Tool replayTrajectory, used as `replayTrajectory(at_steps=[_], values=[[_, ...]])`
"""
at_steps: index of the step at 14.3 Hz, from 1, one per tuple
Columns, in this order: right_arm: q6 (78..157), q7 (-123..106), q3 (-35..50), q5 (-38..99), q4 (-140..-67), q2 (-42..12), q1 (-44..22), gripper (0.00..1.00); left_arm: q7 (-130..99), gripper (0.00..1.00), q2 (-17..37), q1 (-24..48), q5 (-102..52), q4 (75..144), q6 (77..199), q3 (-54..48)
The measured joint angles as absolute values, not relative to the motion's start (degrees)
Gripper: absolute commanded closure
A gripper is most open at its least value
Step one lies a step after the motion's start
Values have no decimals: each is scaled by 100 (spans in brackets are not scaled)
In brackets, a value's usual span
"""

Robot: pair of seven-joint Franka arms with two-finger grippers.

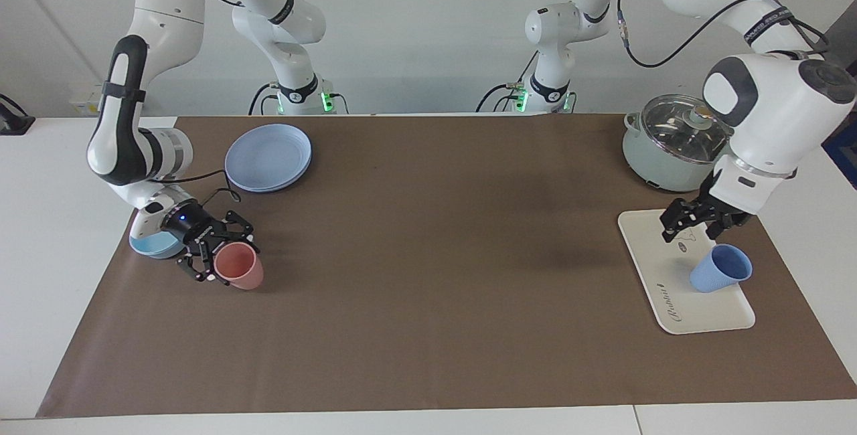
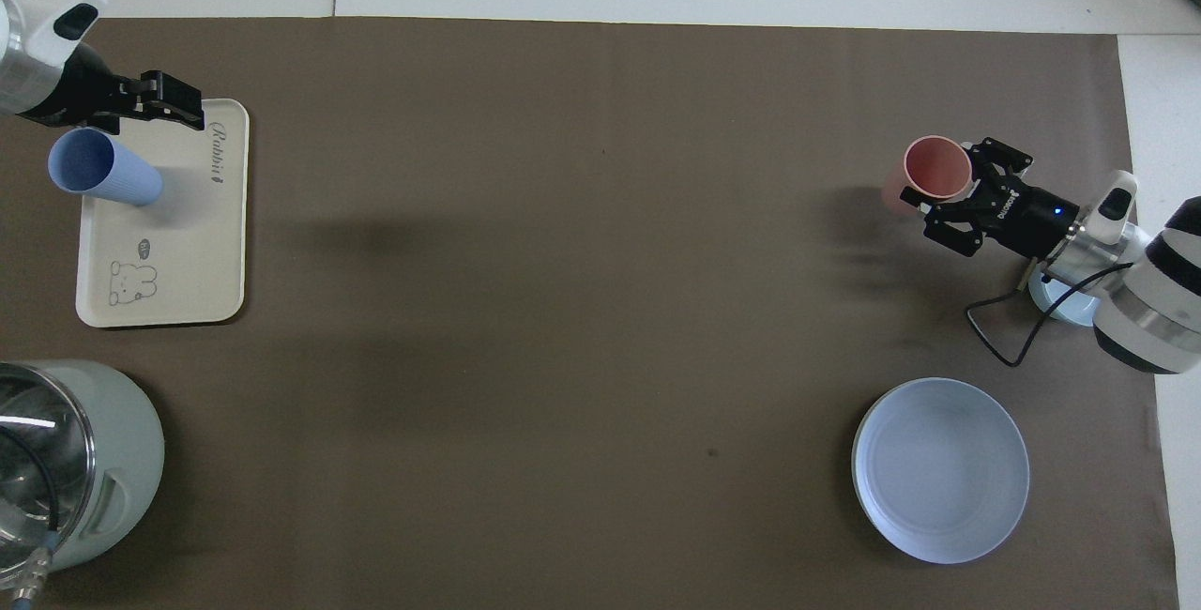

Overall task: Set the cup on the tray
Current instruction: 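Open the left gripper and draw it back from the blue cup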

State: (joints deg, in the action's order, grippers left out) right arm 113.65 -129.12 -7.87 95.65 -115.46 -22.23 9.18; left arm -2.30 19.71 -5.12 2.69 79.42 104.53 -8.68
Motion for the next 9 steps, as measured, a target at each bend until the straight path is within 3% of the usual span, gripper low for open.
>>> replayTrajectory(at_steps=[3,9], values=[[11501,-12911,-781,9652,-11509,-2280,917,100,-334,0,1495,-342,327,7921,9757,-869],[11648,-12911,-736,9802,-11319,-2540,831,99,-323,0,579,-299,327,8604,9289,-883]])
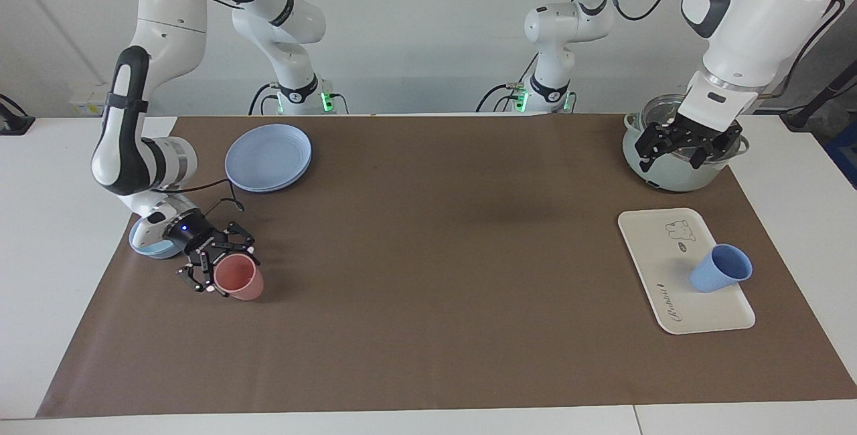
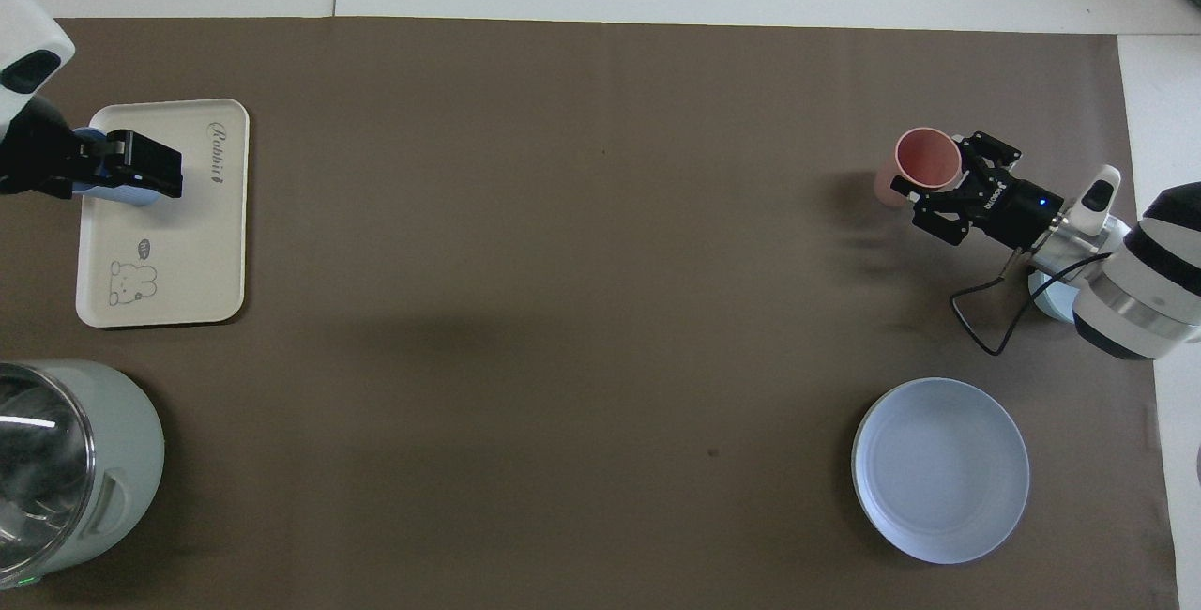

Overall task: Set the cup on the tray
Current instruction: 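Open the left gripper and draw it back from the blue cup, then set the pink cup down and open the right gripper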

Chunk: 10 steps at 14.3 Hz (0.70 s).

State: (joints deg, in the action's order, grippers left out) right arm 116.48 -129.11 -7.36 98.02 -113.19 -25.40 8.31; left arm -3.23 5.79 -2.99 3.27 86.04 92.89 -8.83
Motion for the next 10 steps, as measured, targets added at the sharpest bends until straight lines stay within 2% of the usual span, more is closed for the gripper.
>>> replayTrajectory(at_steps=[3,4,5,6,10], values=[[11836,-12911,-733,9802,-11316,-2547,786,66,-394,0,466,-94,327,8749,9213,-886],[11851,-12911,-733,9802,-11315,-2547,775,48,-497,0,465,-6,327,8750,9213,-887],[11857,-12911,-733,9802,-11315,-2547,771,13,-575,0,465,64,327,8749,9214,-890],[11860,-12911,-733,9802,-11315,-2548,770,0,-609,0,464,104,327,8746,9218,-891],[11891,-12910,-738,9802,-11334,-2568,792,0,-623,0,462,99,308,8665,9227,-812]])
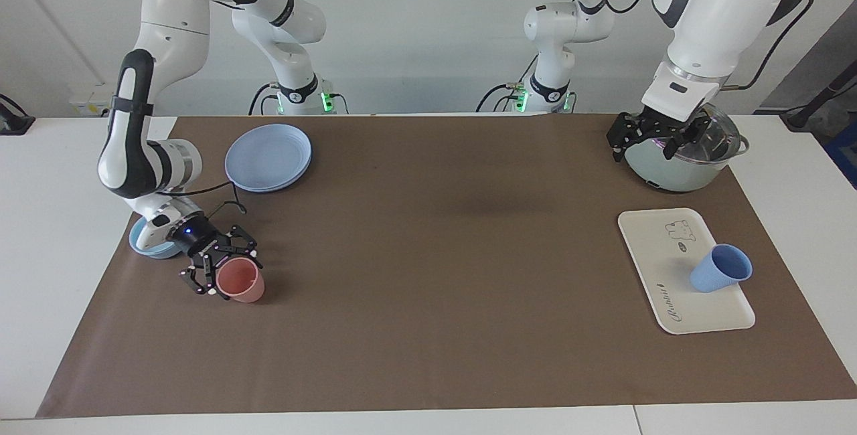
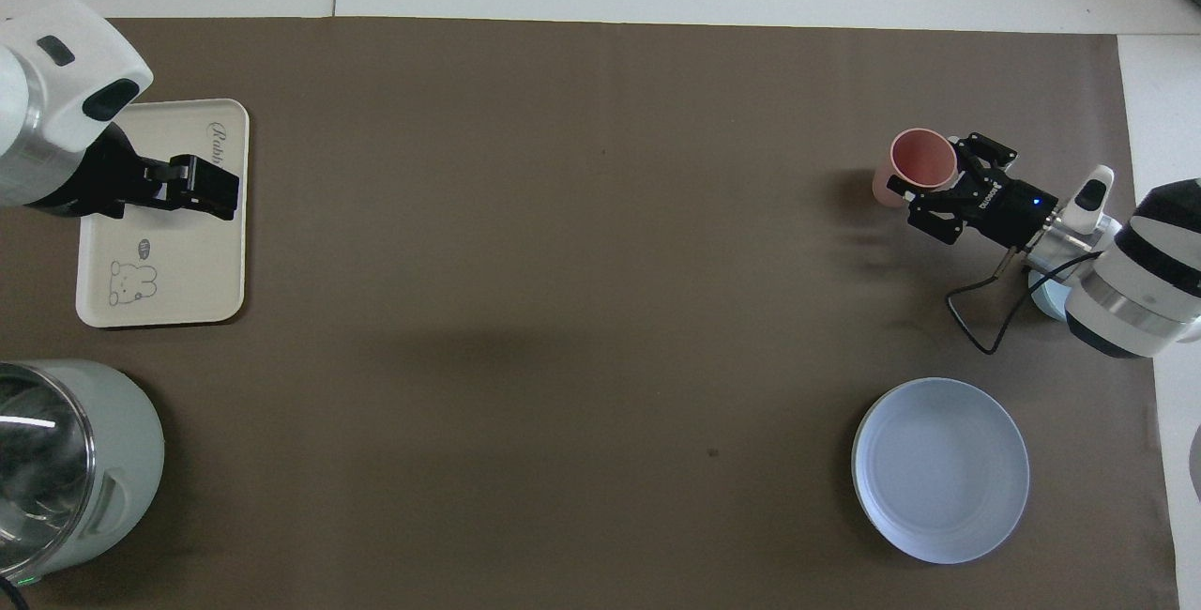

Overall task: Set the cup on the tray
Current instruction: 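Set the pink cup down and open the right gripper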

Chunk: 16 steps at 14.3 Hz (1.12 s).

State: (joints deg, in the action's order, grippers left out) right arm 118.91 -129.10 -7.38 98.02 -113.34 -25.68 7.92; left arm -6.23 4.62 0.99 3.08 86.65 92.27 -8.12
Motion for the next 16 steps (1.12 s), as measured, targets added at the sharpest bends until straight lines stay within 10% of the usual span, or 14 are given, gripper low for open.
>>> replayTrajectory(at_steps=[16], values=[[11498,-11466,-787,8710,-11227,-1630,944,0,-638,0,949,-92,-176,8050,8801,-779]])
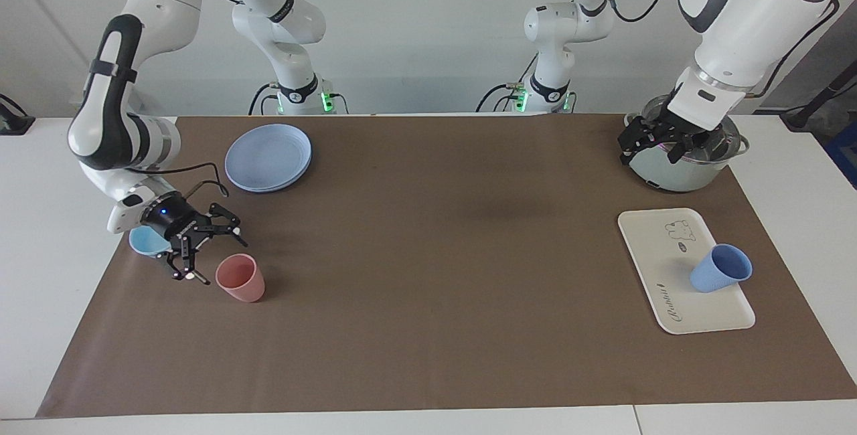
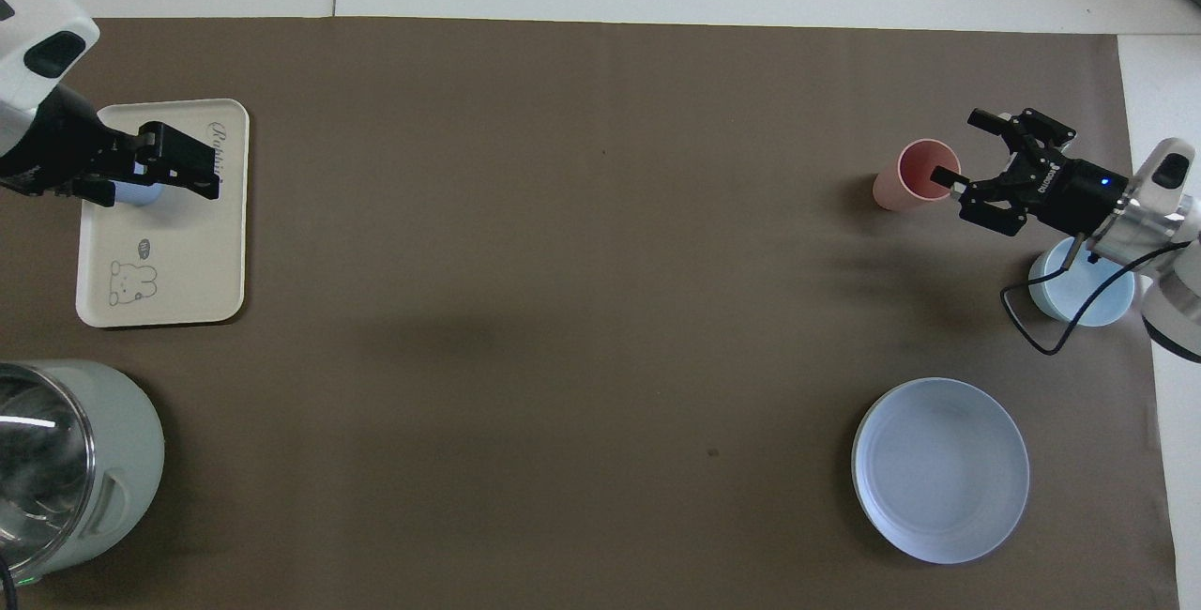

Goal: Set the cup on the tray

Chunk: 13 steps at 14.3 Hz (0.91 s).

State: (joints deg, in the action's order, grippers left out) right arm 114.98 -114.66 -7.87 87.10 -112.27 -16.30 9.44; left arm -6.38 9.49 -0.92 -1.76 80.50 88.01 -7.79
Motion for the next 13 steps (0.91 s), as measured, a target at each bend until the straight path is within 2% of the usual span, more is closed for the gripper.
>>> replayTrajectory(at_steps=[6,10,13], values=[[12052,-8233,-766,5836,-11072,-400,759,0,-638,0,923,-48,107,8065,8725,-798],[12266,-5544,-720,3483,-11049,77,439,0,-637,3,823,-43,118,8107,8716,-800],[11995,-3576,-703,2212,-11035,367,392,0,-636,2,795,-42,122,8171,8716,-803]])
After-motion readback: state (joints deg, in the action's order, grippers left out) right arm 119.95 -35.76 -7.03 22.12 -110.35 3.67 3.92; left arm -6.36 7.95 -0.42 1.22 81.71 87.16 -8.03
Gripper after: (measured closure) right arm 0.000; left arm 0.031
